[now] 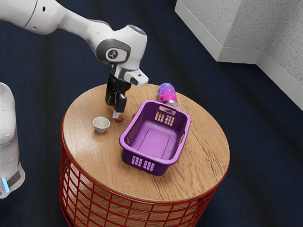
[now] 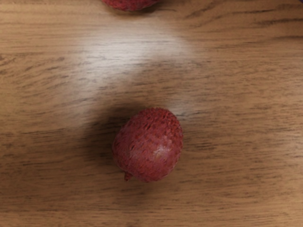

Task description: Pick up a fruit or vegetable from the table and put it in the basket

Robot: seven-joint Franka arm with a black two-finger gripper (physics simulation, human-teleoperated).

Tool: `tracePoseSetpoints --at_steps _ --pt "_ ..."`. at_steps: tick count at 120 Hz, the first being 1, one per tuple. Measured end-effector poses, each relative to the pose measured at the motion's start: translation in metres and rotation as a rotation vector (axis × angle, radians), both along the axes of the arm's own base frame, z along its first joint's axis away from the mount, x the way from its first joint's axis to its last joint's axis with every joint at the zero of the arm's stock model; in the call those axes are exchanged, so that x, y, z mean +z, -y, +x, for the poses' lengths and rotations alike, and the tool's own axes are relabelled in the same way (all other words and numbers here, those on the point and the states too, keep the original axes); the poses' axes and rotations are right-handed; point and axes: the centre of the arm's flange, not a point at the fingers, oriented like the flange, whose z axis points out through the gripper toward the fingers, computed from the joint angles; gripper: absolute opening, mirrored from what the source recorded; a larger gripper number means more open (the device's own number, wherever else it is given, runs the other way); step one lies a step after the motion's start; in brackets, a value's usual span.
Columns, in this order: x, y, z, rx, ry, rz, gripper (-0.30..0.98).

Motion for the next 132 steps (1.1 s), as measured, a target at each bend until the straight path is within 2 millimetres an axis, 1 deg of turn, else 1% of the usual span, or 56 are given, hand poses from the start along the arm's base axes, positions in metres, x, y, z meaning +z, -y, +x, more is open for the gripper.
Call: tracePoseSetpoints --at_steps 15,37,79,106,132 --pt "-0.006 -0.007 0.005 0.013 -0.006 -0.012 0.69" --pt "-0.010 -0.007 0.017 0.003 -0.004 -0.020 0.69" --pt "-0.022 -0.004 0.019 -0.011 -0.013 -0.032 0.69" --pt "-0.034 -0.005 0.025 -0.013 -0.016 -0.038 0.69" --pt "-0.039 -0.006 0.028 -0.013 -0.017 -0.041 0.69"
